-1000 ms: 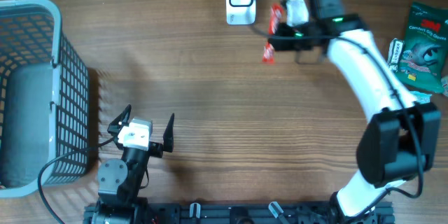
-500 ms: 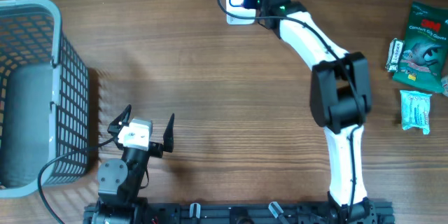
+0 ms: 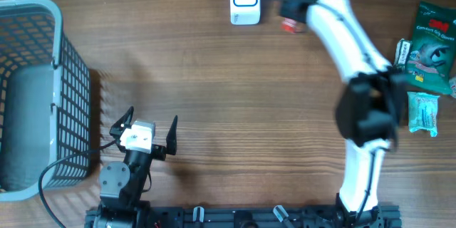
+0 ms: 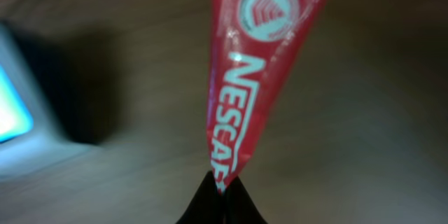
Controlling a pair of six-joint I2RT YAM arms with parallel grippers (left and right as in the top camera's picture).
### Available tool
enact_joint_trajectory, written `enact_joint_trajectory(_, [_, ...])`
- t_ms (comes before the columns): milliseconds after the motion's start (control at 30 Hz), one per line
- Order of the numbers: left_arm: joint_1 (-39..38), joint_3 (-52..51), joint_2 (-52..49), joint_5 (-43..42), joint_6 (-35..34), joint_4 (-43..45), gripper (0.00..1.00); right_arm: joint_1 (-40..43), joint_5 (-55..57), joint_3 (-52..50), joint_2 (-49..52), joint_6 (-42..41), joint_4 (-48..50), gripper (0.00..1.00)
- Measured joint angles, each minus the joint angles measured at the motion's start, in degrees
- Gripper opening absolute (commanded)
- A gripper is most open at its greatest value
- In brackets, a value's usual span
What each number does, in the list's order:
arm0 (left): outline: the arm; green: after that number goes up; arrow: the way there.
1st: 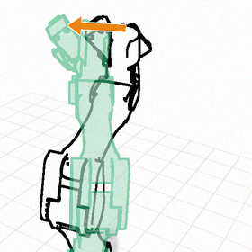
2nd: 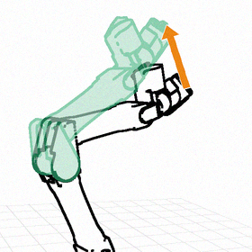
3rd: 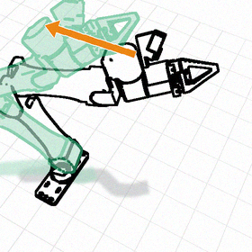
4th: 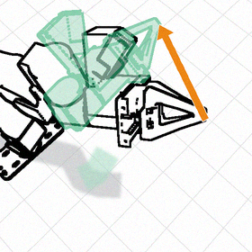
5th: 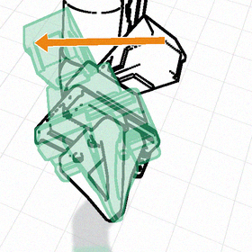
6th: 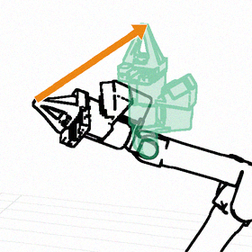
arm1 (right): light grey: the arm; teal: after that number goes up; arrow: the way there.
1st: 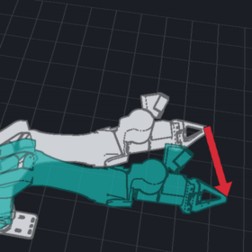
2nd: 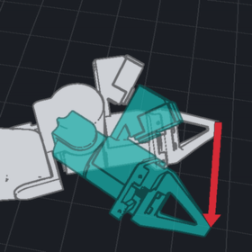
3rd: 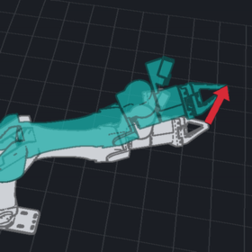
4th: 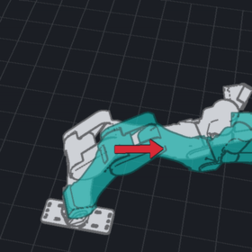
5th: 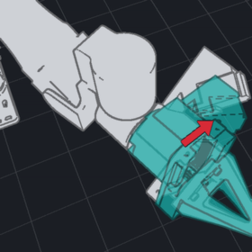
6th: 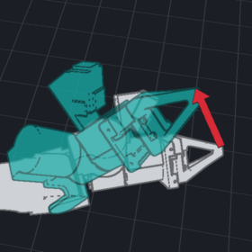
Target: Scan the item barcode
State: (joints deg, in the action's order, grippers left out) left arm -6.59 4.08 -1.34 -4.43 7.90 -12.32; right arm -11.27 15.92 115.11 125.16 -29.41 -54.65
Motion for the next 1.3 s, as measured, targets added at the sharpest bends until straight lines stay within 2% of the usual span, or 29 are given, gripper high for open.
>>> enact_joint_trajectory(100, [0.0,0.0,0.0,0.0,0.0,-0.1,1.0,14.0,4.7,-0.6,-4.5,0.8,-13.5,0.04])
enact_joint_trajectory(200, [0.0,0.0,0.0,0.0,0.0,-0.1,1.0,24.9,5.3,-9.7,-3.8,6.6,-6.6,0.04])
enact_joint_trajectory(300, [0.0,0.0,0.0,0.0,0.0,-0.1,1.0,31.5,-4.9,-17.5,-1.6,14.0,0.2,0.04])
enact_joint_trajectory(333, [0.0,0.0,0.0,0.0,0.0,-0.1,1.0,32.1,-7.0,-17.6,-1.4,15.3,0.7,0.42])
enact_joint_trajectory(367, [0.0,0.0,0.0,0.0,0.0,-0.1,1.0,32.5,-9.3,-17.4,-1.4,16.9,1.2,1.0])
enact_joint_trajectory(467, [0.0,0.0,0.0,0.0,0.0,-0.1,1.0,32.5,-11.3,-13.3,-1.4,17.7,-6.3,1.0])
enact_joint_trajectory(567, [0.0,0.0,0.0,0.0,0.0,-0.1,1.0,32.4,-13.6,0.2,-4.5,16.7,-21.0,1.0])
enact_joint_trajectory(633, [0.0,0.0,0.0,0.0,0.0,-0.1,1.0,32.2,-15.8,4.7,-11.1,16.7,-23.9,1.0])
enact_joint_trajectory(733, [0.0,0.0,0.0,0.0,0.0,-0.1,1.0,31.1,-22.2,7.2,-33.0,16.0,-27.8,0.99])
enact_joint_trajectory(800, [0.0,0.0,0.0,0.0,0.0,-0.1,1.0,31.0,-24.5,8.5,-46.1,15.8,-28.1,1.0])
enact_joint_trajectory(1000, [0.0,0.0,0.0,0.0,0.0,-0.1,1.0,31.0,-26.2,8.8,-67.3,15.6,-28.8,1.0])
enact_joint_trajectory(1200, [0.0,0.0,0.0,0.0,0.0,-0.1,1.0,31.0,-26.2,8.2,-79.0,15.6,-29.8,1.0])
enact_joint_trajectory(1300, [0.0,0.0,0.0,0.0,0.0,-0.1,1.0,30.0,-26.4,0.7,-84.9,15.7,-21.0,1.0])
